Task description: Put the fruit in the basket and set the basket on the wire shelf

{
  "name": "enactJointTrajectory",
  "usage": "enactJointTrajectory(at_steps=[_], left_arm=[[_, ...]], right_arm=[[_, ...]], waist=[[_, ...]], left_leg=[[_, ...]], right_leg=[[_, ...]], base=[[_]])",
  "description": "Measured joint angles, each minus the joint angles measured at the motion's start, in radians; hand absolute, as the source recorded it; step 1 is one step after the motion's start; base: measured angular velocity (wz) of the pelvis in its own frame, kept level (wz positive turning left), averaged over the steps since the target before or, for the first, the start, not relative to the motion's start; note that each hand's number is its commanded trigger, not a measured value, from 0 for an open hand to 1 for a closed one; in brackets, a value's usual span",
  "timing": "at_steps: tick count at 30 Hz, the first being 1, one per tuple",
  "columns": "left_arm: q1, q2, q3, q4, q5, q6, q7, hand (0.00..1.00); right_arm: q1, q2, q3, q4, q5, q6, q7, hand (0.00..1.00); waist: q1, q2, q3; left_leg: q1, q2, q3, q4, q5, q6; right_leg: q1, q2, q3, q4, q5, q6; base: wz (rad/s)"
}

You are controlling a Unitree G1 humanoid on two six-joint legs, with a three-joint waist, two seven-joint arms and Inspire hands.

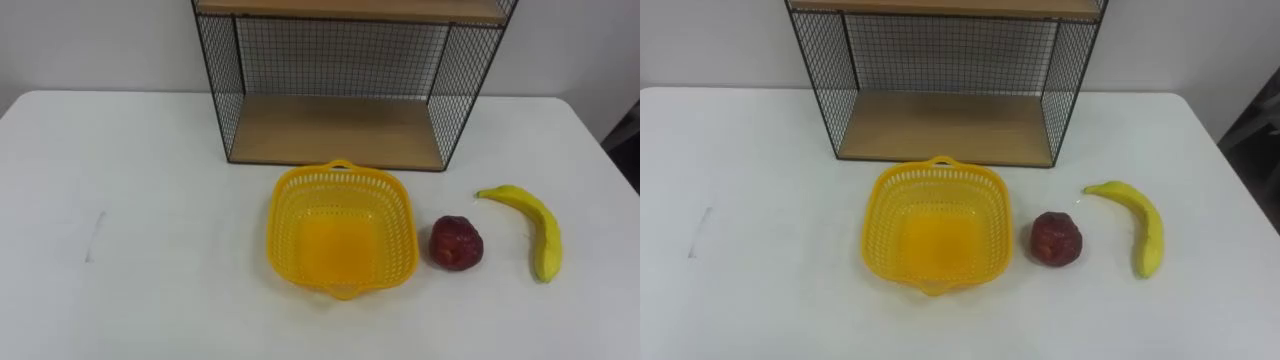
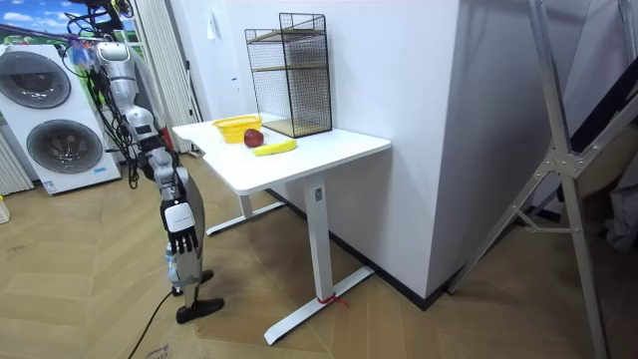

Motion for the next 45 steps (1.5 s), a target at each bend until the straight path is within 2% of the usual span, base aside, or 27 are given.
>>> enactJointTrajectory(at_steps=[9, 15, 17, 21, 24, 26, 28, 32, 34, 37, 38, 40, 45], left_arm=[[0.004, -0.002, 0.0, 0.0, -0.001, 0.0, 0.002, 0.0], [-0.007, -0.006, -0.001, 0.008, 0.0, -0.024, 0.017, 0.0], [-0.005, -0.016, 0.008, 0.007, 0.011, -0.03, 0.02, 0.0], [0.0, -0.029, 0.027, 0.005, 0.03, -0.038, 0.025, 0.0], [0.01, -0.034, 0.082, 0.003, 0.03, -0.052, 0.026, 0.0], [0.02, -0.034, 0.111, 0.001, 0.03, -0.061, 0.037, 0.0], [0.024, -0.034, 0.141, -0.001, 0.03, -0.083, 0.057, 0.0], [0.026, -0.035, 0.192, -0.001, 0.029, -0.105, 0.074, 0.0], [0.032, -0.032, 0.223, 0.001, 0.029, -0.114, 0.085, 0.0], [0.047, -0.024, 0.24, -0.002, 0.029, -0.122, 0.09, 0.0], [0.052, -0.022, 0.243, -0.003, 0.029, -0.123, 0.093, 0.0], [0.072, -0.019, 0.25, -0.033, 0.031, -0.123, 0.107, 0.0], [0.073, -0.007, 0.255, -0.072, 0.037, -0.135, 0.133, 0.0]], right_arm=[[0.015, 0.002, 0.001, -0.016, -0.03, -0.001, -0.003, 0.0], [0.002, 0.002, -0.02, -0.014, 0.1, -0.004, -0.061, 0.0], [-0.003, 0.002, -0.057, -0.016, 0.191, -0.013, -0.09, 0.0], [0.028, 0.002, -0.124, -0.017, 0.529, -0.029, -0.151, 0.0], [0.048, 0.003, -0.246, -0.029, 0.823, -0.057, -0.159, 0.0], [0.052, 0.003, -0.293, -0.034, 0.996, -0.077, -0.171, 0.0], [0.058, 0.004, -0.377, -0.055, 1.187, -0.095, -0.194, 0.0], [0.058, 0.005, -0.493, -0.087, 1.378, -0.127, -0.228, 0.0], [0.057, 0.004, -0.579, -0.091, 1.442, -0.148, -0.259, 0.0], [0.058, 0.004, -0.682, -0.158, 1.443, -0.168, -0.349, 0.0], [0.057, 0.004, -0.708, -0.178, 1.422, -0.171, -0.371, 0.0], [0.057, 0.0, -0.782, -0.304, 1.323, -0.192, -0.488, 0.0], [0.05, -0.005, -0.793, -0.63, 1.061, -0.254, -0.738, 0.0]], waist=[[0.004, 0.0, 0.0], [0.002, 0.003, 0.0002], [0.002, 0.006, 0.0004], [-0.002, 0.006, 0.0014], [-0.024, 0.014, 0.0042], [-0.03, 0.019, 0.0035], [-0.053, 0.022, 0.0026], [-0.066, 0.018, 0.0001], [-0.082, 0.011, -0.0053], [-0.105, 0.001, -0.0113], [-0.114, 0.001, -0.0111], [-0.133, -0.003, -0.0129], [-0.137, -0.004, -0.0116]], left_leg=[[0.0, 0.0, 0.0, -0.002, 0.0, 0.0], [-0.001, 0.0, 0.0, -0.002, 0.0, 0.0], [0.0, 0.001, 0.004, -0.002, 0.0, 0.0], [-0.003, 0.002, 0.002, 0.0, 0.0, 0.0], [-0.005, 0.002, 0.005, 0.001, 0.0, 0.0], [-0.003, 0.002, 0.01, 0.001, 0.0, 0.0], [-0.004, 0.0, 0.012, 0.001, 0.0, 0.0], [-0.003, -0.001, 0.026, 0.0, 0.0, 0.0], [-0.003, 0.0, 0.028, 0.0, 0.0, 0.0], [-0.003, -0.001, 0.032, 0.001, 0.0, 0.0], [-0.004, -0.003, 0.033, 0.002, 0.0, 0.0], [-0.005, -0.007, 0.033, 0.0, 0.001, 0.002], [-0.007, -0.009, 0.044, -0.005, 0.003, 0.005]], right_leg=[[-0.002, 0.0, 0.002, 0.0, 0.0, 0.0], [-0.003, 0.0, 0.003, 0.003, 0.0, 0.0], [-0.003, 0.0, 0.007, 0.011, 0.0, 0.0], [-0.009, 0.001, 0.006, 0.01, 0.0, 0.0], [-0.012, 0.001, 0.006, 0.01, 0.0, 0.0], [-0.014, 0.001, 0.014, 0.012, 0.0, 0.0], [-0.016, 0.001, 0.019, 0.015, 0.0, 0.0], [-0.021, 0.003, 0.029, 0.027, 0.0, 0.0], [-0.027, 0.003, 0.029, 0.026, -0.001, 0.0], [-0.028, 0.003, 0.045, 0.025, -0.002, 0.0], [-0.029, 0.002, 0.045, 0.025, -0.003, 0.0], [-0.034, 0.001, 0.054, 0.028, -0.007, 0.003], [-0.048, 0.0, 0.067, 0.029, -0.008, 0.004]], base=[[0.0], [-0.01], [-0.04], [0.01], [-0.03], [-0.05], [-0.05], [-0.1], [0.0], [-0.05], [-0.03], [-0.04], [-0.07]])
